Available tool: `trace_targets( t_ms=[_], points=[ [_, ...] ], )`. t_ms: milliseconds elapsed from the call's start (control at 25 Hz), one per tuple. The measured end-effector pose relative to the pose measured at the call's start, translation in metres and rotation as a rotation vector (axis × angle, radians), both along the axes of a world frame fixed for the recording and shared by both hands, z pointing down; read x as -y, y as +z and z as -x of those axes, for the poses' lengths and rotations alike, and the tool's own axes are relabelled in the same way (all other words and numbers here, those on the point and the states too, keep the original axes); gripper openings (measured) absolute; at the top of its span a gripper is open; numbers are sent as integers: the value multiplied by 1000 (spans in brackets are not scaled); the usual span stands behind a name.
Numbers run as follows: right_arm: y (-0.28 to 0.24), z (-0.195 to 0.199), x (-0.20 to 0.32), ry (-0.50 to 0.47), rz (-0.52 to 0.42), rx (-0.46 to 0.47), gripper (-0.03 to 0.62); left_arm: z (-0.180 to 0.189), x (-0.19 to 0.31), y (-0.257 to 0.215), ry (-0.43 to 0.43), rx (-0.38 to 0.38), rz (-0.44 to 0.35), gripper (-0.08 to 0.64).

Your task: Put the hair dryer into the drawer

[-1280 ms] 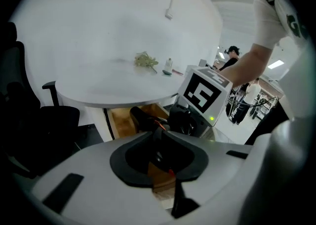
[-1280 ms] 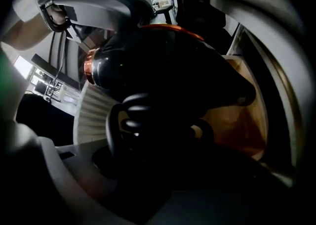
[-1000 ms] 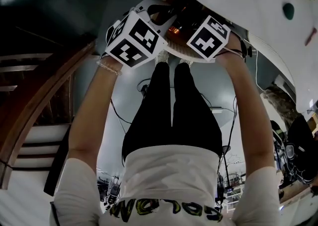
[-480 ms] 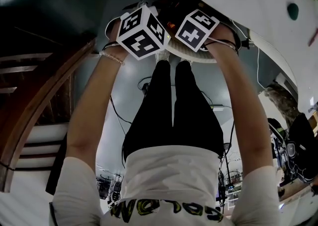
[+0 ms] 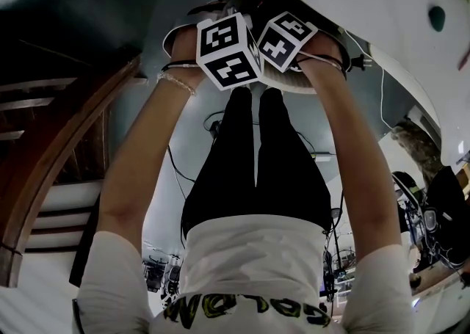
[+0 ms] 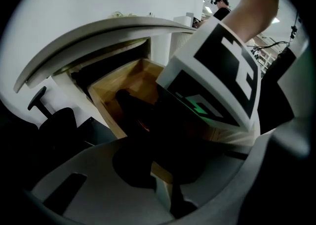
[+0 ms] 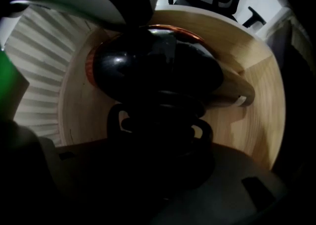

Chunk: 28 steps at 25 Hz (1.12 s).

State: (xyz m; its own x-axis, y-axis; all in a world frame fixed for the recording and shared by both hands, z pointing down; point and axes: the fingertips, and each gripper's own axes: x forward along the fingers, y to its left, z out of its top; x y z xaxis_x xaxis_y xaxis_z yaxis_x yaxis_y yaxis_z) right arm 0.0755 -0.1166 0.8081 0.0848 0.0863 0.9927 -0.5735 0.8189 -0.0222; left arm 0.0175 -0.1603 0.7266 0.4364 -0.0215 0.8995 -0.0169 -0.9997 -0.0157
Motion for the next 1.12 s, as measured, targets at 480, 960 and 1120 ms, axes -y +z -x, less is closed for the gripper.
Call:
trace_targets(
  t_ms=[480, 960, 1120],
  points=[
    [7, -5, -3, 13, 29, -55, 233, 0, 0, 16, 40, 82, -15, 17],
    [-38, 4, 6, 36, -85, 39, 295, 14, 14, -38, -89, 37, -89, 17],
    [-70, -1, 3, 48, -162, 98, 286, 20, 15, -79, -222, -32, -106, 17]
  ],
)
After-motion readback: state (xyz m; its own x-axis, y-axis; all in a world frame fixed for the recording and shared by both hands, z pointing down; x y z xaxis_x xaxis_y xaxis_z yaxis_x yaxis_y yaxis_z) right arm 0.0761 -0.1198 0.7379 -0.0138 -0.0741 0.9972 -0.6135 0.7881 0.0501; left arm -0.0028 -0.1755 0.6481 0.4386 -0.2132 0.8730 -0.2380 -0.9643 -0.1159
